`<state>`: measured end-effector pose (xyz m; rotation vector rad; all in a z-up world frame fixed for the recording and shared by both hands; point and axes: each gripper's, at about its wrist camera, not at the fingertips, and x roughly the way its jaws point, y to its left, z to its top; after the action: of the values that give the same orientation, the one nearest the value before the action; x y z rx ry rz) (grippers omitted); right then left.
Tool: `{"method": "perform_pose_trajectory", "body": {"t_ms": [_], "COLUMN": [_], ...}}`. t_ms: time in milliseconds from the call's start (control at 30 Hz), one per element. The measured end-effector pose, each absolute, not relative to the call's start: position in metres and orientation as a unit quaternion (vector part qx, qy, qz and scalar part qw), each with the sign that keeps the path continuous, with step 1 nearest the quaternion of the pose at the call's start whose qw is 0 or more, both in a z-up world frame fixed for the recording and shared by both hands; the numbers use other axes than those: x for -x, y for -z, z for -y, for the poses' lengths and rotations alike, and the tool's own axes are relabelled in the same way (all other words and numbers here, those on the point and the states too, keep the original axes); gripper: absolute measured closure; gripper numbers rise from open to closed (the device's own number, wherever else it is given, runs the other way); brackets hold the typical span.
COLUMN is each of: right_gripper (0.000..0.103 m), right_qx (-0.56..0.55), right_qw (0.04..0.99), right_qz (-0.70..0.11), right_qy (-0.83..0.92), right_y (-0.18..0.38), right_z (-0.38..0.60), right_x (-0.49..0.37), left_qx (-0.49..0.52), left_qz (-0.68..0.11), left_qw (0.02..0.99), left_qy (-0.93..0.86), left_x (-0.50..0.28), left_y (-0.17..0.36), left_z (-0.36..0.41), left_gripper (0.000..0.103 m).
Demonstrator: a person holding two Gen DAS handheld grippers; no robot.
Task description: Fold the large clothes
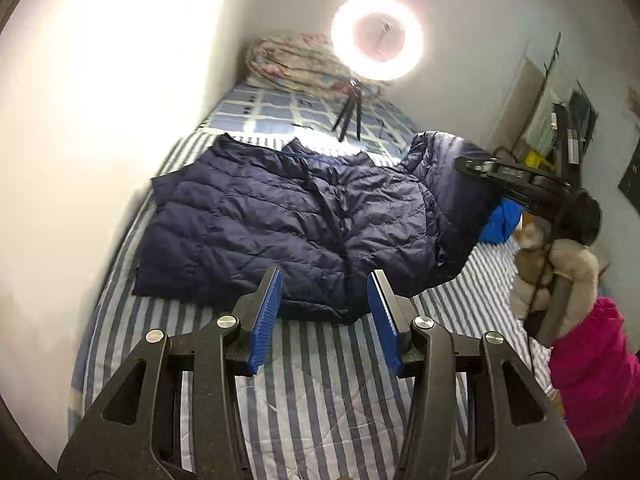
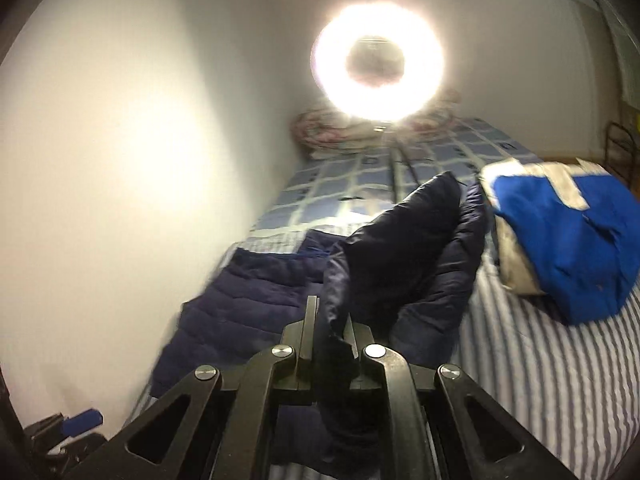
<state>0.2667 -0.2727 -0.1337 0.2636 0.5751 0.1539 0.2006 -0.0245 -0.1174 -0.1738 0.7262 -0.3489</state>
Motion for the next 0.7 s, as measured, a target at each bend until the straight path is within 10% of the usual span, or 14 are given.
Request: {"method": "perform_pose_trajectory", "body": {"t_ms": [700], "right_gripper": [0.098], "right_qx": [0.002], "right_qw": [0.863], "right_qz": [-0.396], "right_qy": [-0.315], "right_y": [0.233], "right_z": [-0.025], "right_x": [-0.360], "left_qx": [0.150], "left_qz": [-0.334], "left_qw": [0.918], "left_qy": [0.153], "left_x": [-0.154], "left_y": [0.115], "left_z": [-0.043], "left_gripper": [0.056]}}
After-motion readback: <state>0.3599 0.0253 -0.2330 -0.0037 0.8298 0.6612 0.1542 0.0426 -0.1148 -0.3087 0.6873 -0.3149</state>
